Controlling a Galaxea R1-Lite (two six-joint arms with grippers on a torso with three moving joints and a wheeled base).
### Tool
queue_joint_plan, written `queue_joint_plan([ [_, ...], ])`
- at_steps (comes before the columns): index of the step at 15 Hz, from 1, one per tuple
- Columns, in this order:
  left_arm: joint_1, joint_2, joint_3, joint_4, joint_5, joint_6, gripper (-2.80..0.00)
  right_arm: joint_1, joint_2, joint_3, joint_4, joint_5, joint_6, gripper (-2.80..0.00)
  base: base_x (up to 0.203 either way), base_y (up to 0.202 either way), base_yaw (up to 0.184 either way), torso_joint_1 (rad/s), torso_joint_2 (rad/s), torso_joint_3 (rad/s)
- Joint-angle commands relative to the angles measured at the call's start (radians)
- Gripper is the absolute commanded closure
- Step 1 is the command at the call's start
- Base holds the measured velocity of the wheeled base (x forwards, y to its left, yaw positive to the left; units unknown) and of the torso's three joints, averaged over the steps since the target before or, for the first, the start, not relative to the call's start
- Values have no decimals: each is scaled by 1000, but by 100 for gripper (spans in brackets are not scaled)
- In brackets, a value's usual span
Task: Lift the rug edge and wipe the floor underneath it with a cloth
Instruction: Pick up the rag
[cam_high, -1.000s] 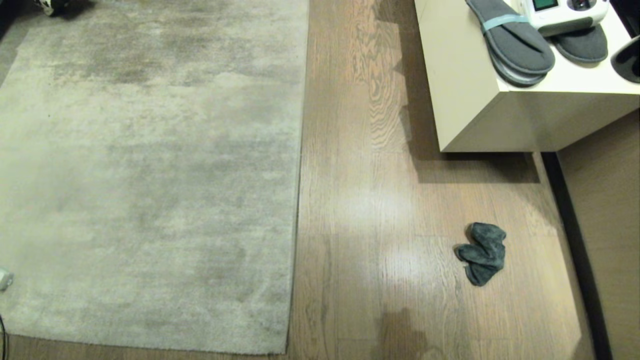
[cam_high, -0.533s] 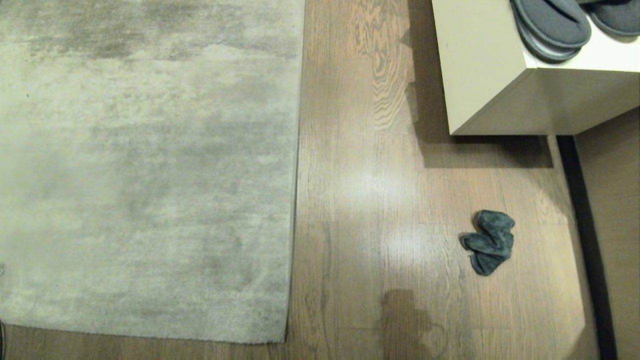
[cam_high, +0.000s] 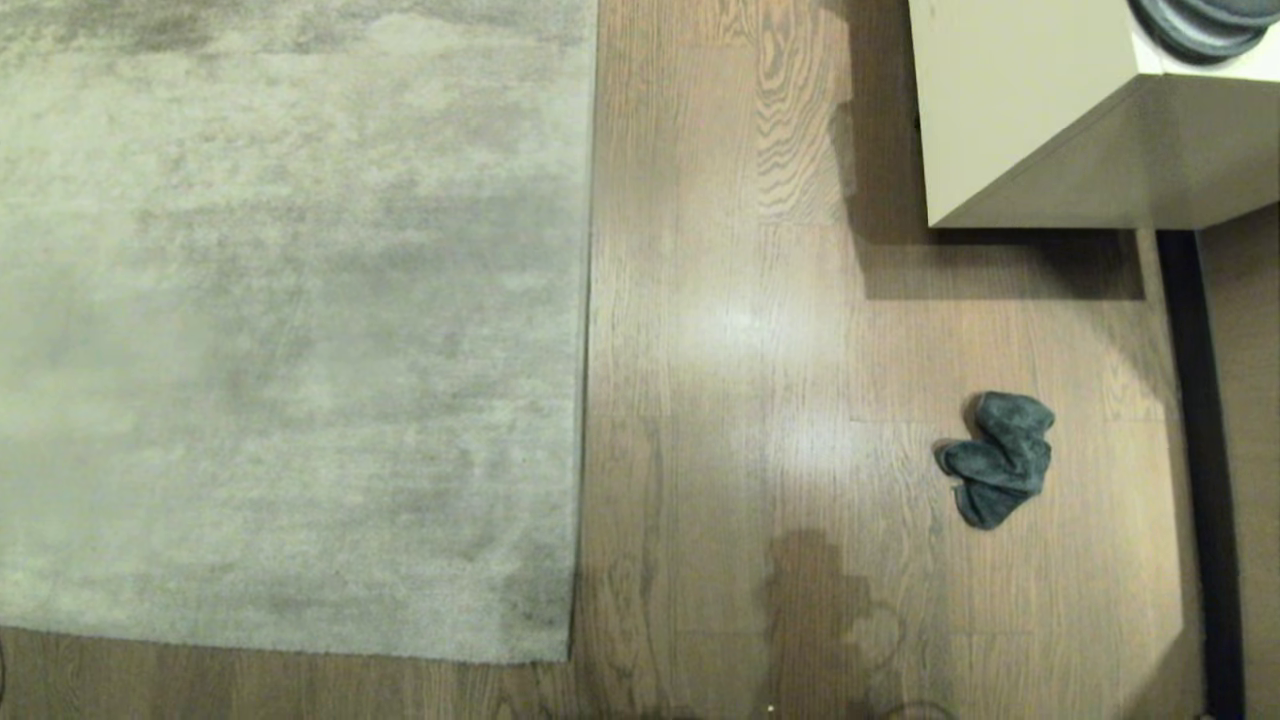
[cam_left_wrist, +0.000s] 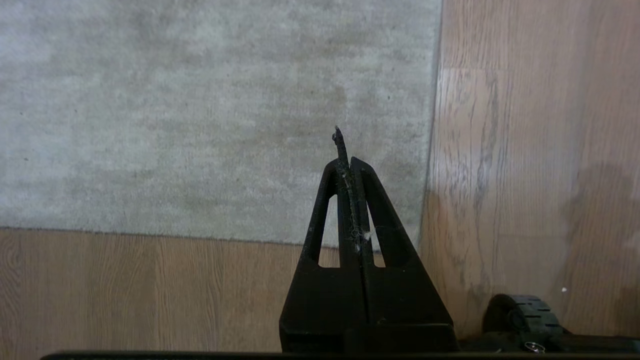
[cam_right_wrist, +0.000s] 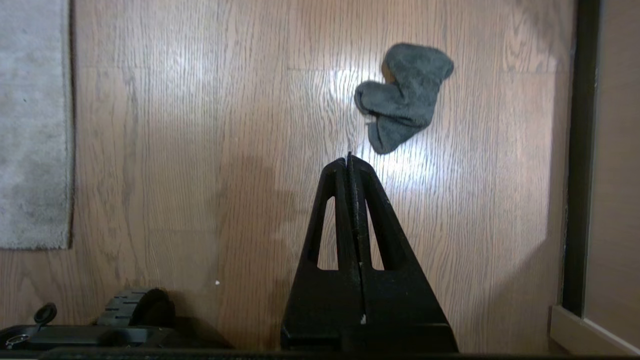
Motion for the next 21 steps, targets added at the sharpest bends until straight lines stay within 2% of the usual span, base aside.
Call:
queue_joint_plan([
  [1, 0, 0, 0, 0, 0, -1, 0, 0, 0, 0, 0, 0, -1, 0, 0, 0, 0, 1, 4, -195],
  [21, 0, 0, 0, 0, 0, -2, 0, -1, 0, 0, 0, 0, -1, 0, 0, 0, 0, 1, 2, -197],
])
